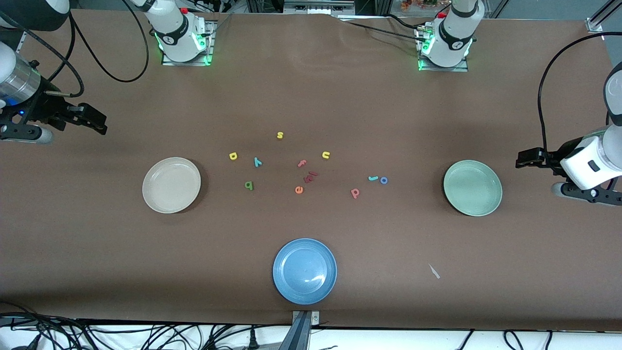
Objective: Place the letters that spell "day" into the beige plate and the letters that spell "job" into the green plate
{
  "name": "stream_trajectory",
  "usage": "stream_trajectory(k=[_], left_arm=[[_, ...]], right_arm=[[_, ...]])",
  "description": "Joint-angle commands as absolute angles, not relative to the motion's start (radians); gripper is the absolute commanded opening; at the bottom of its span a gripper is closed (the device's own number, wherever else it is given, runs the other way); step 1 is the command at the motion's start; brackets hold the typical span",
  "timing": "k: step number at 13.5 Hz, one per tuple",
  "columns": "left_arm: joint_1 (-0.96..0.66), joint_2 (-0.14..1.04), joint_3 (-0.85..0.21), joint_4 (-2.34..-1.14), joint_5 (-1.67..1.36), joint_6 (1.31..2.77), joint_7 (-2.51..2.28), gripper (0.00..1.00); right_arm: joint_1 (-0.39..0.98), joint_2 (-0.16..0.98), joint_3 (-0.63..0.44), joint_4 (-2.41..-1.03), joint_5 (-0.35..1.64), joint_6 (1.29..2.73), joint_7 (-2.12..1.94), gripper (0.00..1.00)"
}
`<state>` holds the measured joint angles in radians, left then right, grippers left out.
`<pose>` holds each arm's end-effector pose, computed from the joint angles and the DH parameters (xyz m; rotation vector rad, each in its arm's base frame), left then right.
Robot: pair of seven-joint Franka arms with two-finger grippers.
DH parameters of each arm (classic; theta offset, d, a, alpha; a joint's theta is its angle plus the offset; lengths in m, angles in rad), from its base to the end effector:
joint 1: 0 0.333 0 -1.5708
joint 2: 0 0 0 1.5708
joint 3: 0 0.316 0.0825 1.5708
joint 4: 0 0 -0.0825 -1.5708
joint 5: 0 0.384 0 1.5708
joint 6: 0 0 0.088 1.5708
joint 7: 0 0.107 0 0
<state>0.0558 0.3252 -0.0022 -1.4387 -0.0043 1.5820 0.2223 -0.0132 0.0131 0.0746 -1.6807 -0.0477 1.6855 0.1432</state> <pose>0.6381 0.0340 0.4922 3.0882 -0.2603 -0.2789 0.5642 0.0299 0.5751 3.0924 -0.1178 -0.0054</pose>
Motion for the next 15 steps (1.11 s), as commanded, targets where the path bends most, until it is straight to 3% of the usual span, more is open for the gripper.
stream_trajectory(k=[1, 15], left_arm=[[0.061, 0.321, -0.003, -1.431, -0.023, 1.568, 0.244, 1.00], [0.061, 0.327, -0.002, -1.431, -0.023, 1.568, 0.244, 1.00]], right_arm=[[-0.017, 0.025, 0.075, -1.655, -0.054, 1.667, 0.129, 1.00], [-0.017, 0.025, 0.078, -1.655, -0.048, 1.666, 0.098, 1.00]])
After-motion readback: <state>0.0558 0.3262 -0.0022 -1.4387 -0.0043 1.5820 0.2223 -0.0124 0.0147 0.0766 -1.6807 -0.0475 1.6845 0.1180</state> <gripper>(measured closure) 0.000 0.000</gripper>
